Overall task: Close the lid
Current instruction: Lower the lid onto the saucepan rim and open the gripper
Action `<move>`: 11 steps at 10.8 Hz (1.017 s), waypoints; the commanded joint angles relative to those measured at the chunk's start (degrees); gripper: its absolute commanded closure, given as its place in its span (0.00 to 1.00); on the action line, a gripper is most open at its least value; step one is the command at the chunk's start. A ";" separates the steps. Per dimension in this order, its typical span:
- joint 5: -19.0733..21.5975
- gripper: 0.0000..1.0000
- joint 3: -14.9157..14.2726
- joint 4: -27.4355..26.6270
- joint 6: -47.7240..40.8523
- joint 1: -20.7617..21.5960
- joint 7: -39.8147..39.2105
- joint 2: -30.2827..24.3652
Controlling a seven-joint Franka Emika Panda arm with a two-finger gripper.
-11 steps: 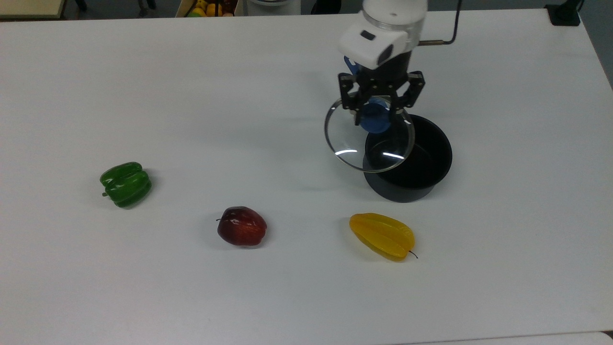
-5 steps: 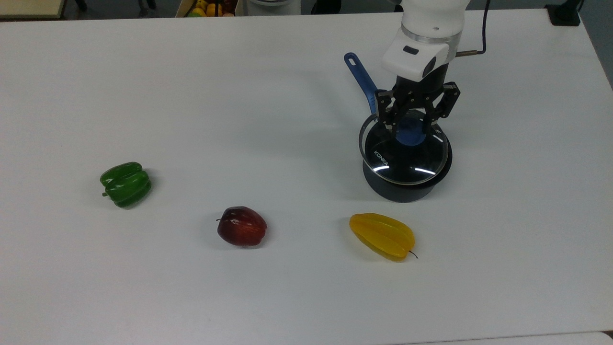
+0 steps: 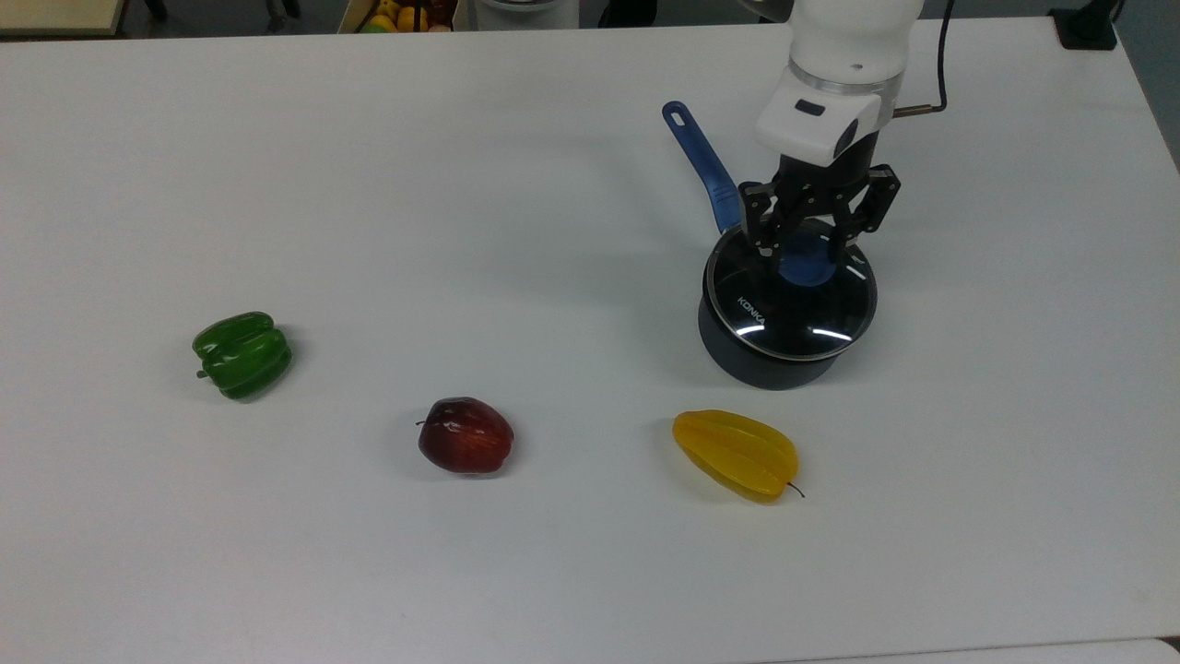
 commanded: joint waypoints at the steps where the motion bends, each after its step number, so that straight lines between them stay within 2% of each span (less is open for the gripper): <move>1: 0.09 0.53 -0.50 0.64 0.60 1.46 0.76 0.31; 11: -0.26 0.51 -0.50 0.82 1.13 0.76 0.68 1.45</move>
